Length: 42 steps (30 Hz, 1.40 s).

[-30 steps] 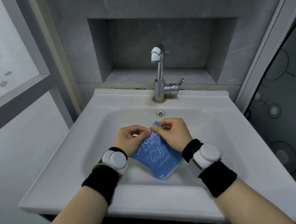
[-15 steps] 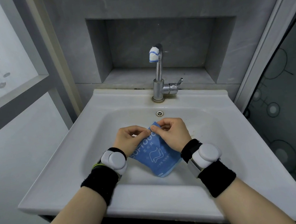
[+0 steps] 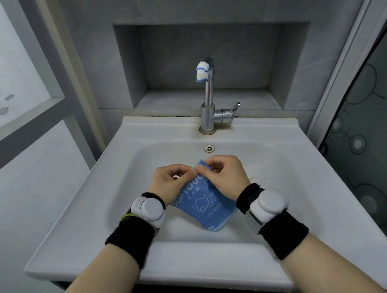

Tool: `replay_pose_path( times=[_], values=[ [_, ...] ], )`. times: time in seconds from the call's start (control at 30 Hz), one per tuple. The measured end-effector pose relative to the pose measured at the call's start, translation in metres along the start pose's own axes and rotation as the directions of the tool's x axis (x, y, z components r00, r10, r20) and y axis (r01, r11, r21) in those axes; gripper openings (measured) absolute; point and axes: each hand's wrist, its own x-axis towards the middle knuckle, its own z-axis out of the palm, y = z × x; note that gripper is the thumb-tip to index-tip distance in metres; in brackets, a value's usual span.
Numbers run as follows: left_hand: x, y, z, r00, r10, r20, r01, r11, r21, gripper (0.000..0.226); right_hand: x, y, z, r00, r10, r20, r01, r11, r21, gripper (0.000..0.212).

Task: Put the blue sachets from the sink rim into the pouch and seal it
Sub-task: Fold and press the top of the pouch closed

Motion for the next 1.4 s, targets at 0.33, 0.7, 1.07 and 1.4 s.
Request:
replay_pose_path(
  times=[0.33,0.7,1.07,1.4],
  values=[
    [0.002,-0.001,0.003,0.998,-0.051,-0.027,0.050,0.999,-0.019,0.008,0.002,0.005,0.000,0.992,0.002,-0.128,-0.004,1.000,-0.013,0.006],
    [0.002,-0.004,0.003,1.000,-0.013,-0.026,0.013,1.000,-0.014,0.008,0.004,0.003,-0.003,0.997,0.072,0.028,-0.073,0.997,0.033,0.013],
    [0.004,-0.001,-0.002,0.998,-0.047,-0.035,0.042,0.989,-0.139,0.014,0.007,0.004,-0.008,0.994,0.105,-0.033,-0.103,0.993,0.055,0.016],
    [0.003,-0.002,-0.002,1.000,-0.013,-0.004,0.012,0.993,-0.117,0.021,0.006,0.005,-0.010,0.980,0.146,0.133,-0.160,0.982,0.097,0.010]
  ],
)
